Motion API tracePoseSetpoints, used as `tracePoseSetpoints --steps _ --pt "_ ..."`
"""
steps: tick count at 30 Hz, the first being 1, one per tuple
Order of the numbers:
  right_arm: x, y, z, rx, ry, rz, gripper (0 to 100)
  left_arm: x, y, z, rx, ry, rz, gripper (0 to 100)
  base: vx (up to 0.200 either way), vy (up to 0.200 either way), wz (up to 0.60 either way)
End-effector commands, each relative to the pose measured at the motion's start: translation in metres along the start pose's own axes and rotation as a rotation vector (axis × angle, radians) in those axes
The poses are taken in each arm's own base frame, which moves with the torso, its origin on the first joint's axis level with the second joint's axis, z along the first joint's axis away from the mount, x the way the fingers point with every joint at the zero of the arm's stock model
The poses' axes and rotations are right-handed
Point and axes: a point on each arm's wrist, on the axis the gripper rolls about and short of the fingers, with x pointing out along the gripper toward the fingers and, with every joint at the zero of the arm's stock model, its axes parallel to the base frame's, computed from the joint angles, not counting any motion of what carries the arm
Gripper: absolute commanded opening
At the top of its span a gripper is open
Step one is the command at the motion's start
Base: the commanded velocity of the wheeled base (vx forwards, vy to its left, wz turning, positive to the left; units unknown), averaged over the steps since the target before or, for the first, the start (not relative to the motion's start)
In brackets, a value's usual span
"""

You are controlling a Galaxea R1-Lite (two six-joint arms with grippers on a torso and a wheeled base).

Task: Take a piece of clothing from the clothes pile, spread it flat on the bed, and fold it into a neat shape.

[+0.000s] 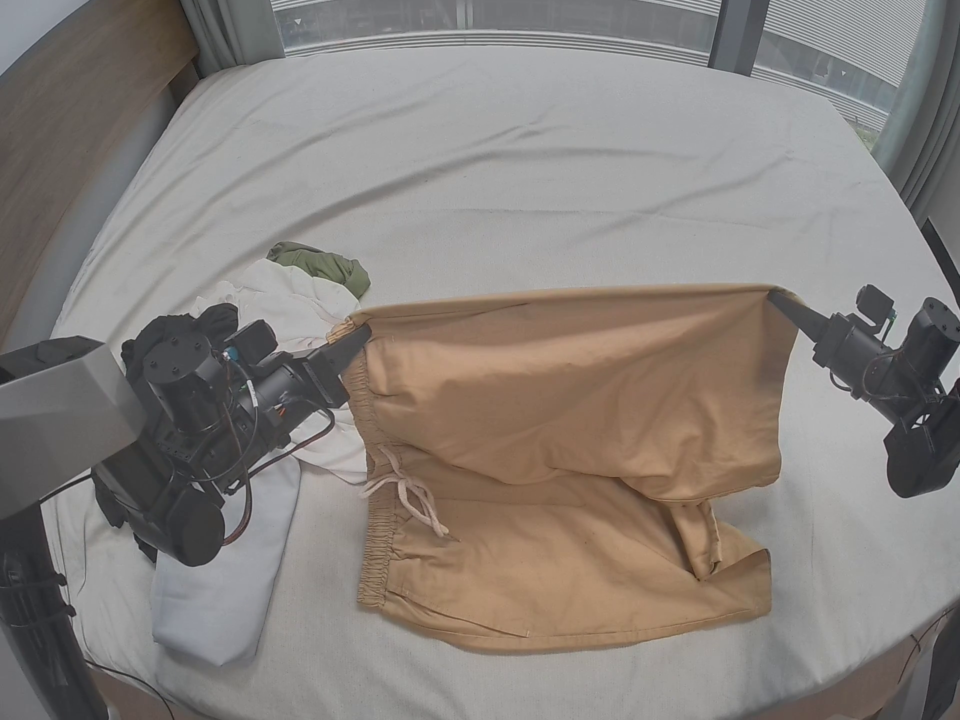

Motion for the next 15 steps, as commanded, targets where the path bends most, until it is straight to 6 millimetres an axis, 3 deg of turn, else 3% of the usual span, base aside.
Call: tracePoseSetpoints --steps 1,15 --pt "0.007 -0.013 -0.006 0.024 0.005 -0.007 0 0.008 0.005 -0.002 -0.029 -0.017 0.009 0 0.000 0.000 0.00" --pt "0.026 -0.035 -0.008 0.091 -0.017 0.001 0 0.017 0.013 -0.010 -0.072 -0.024 0.030 0 0.000 0.000 0.00"
